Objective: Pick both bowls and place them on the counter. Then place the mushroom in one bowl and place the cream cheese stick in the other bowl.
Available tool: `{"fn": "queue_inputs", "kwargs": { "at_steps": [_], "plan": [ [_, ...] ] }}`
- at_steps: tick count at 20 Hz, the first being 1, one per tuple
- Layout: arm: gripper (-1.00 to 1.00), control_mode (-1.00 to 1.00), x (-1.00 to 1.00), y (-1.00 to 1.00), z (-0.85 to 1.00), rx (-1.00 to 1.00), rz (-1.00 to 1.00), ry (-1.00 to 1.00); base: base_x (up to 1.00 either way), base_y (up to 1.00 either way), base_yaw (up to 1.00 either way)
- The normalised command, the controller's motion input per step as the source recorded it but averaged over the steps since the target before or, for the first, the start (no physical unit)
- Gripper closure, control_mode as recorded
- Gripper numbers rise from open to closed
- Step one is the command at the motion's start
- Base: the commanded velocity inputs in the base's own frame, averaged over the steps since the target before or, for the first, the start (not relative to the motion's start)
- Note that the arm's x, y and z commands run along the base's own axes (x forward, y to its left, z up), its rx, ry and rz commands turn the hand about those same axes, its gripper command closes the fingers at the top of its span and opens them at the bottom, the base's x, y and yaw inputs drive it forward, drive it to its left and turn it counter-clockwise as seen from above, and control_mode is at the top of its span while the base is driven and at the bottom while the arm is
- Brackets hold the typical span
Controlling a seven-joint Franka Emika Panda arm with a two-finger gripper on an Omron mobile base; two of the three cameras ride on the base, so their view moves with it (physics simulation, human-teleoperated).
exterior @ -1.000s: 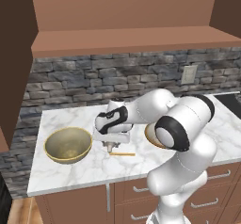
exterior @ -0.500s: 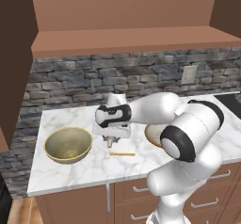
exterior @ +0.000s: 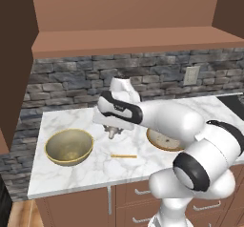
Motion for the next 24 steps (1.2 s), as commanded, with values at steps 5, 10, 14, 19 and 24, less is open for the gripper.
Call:
{"fn": "queue_inputs", "kwargs": {
  "at_steps": [5,10,14,19,24],
  "plan": [
    [1.00,-1.00,-0.02,0.33,0.46,-0.02,0.00,0.05,0.00,0.00,0.00],
    [1.00,-1.00,0.00,0.63,0.06,-0.07,0.00,0.12,0.00,0.00,0.00],
    [1.00,-1.00,0.00,0.70,-0.04,-0.10,0.00,0.08,0.00,0.00,0.00],
    [1.00,-1.00,-0.03,0.61,-0.16,-0.11,0.00,0.02,0.00,0.00,0.00],
    [1.00,-1.00,0.00,0.23,-0.31,-0.13,0.00,0.00,0.00,0.00,0.00]
  ]
}}
